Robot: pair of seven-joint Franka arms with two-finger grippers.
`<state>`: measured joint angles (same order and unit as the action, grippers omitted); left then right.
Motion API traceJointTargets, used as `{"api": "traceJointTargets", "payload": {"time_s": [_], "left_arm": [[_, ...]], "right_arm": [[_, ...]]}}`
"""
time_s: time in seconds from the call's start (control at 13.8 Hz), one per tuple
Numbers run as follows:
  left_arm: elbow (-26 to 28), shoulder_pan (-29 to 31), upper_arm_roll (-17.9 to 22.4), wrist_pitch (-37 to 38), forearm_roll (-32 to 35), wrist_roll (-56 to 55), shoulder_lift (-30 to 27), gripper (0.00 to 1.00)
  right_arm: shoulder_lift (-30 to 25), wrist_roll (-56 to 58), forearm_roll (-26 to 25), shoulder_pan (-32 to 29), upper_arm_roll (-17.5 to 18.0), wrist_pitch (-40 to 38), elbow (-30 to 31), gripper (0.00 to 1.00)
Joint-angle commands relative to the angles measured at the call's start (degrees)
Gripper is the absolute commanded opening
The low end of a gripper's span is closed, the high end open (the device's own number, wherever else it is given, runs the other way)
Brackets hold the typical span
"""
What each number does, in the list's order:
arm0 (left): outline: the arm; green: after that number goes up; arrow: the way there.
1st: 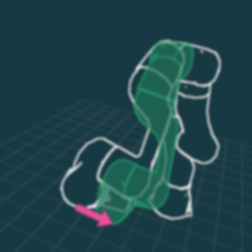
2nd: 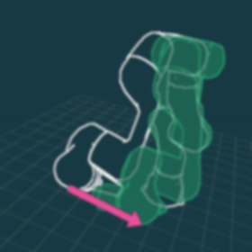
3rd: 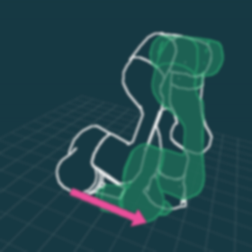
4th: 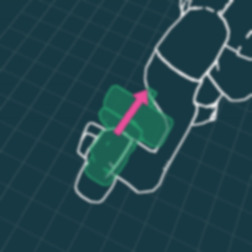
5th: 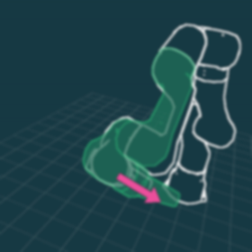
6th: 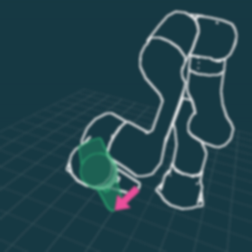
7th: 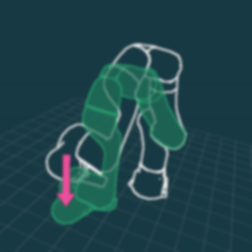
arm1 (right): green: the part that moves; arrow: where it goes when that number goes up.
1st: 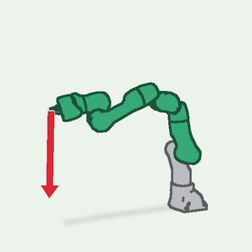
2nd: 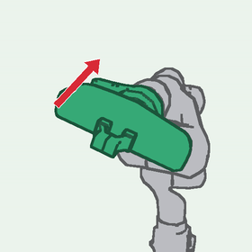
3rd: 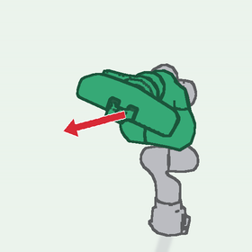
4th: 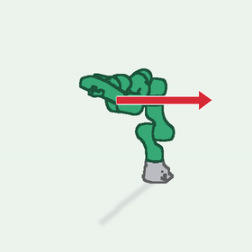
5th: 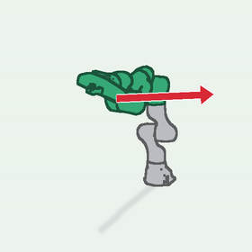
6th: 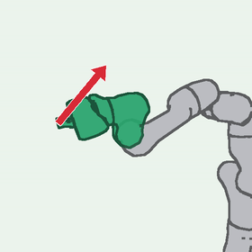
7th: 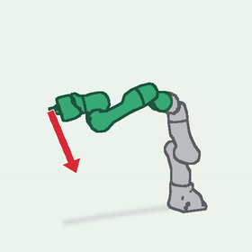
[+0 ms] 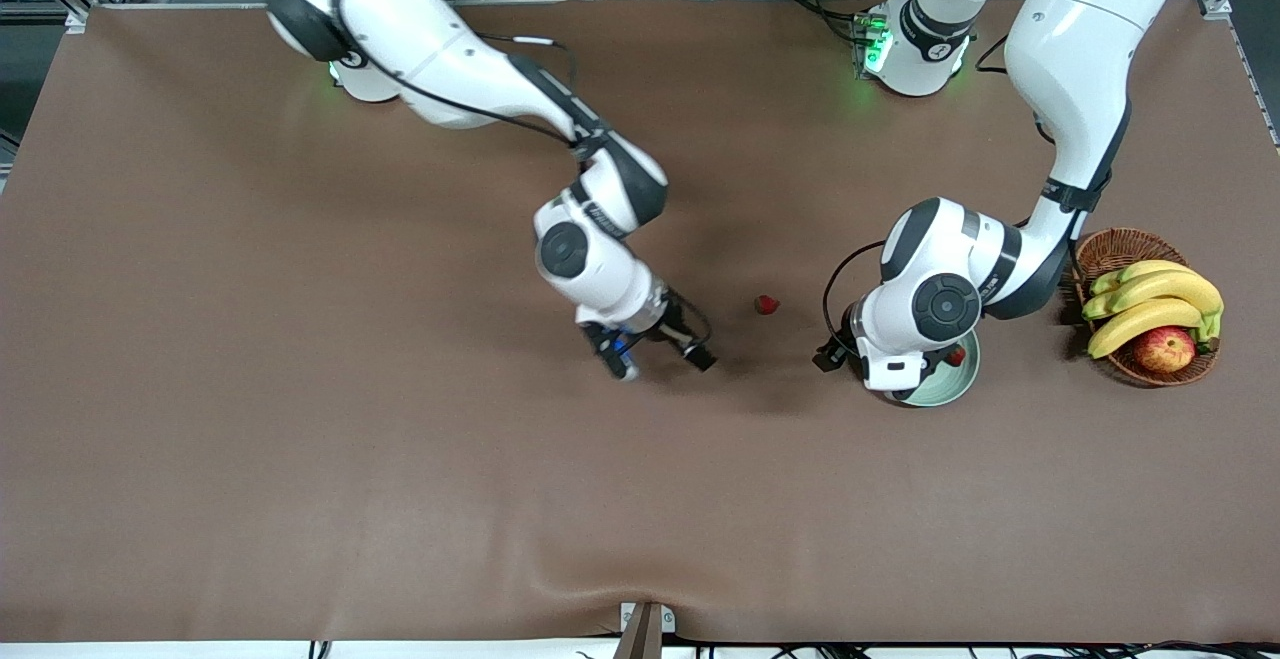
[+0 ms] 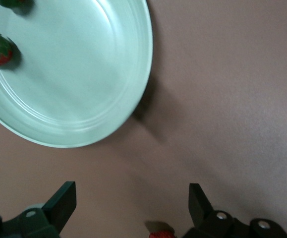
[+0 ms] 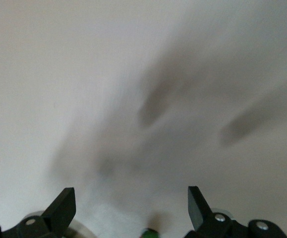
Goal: Collect all strawberries into plate
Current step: 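Grasp the third strawberry with the left gripper while the right gripper withdraws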
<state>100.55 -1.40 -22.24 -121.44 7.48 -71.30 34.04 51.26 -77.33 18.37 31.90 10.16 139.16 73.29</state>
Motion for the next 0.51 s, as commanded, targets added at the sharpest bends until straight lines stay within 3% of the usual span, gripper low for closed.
{"api": "traceJointTargets", "payload": {"time_s": [0.0,0.44], "left_arm": [[-2.4,-3.2,0.1,0.1,-1.1,-1.8,1.7,1.0],[-1.9,-9.1,0.2,-1.6,-1.1,-10.7,2.2,1.0]], "right_arm": [[-6.7,5.8,-1.1,-5.8,1.2,-12.4,1.6,1.0],[-15.3,24.0,-1.2,-18.4,1.0,-34.7,1.6,1.0]]}}
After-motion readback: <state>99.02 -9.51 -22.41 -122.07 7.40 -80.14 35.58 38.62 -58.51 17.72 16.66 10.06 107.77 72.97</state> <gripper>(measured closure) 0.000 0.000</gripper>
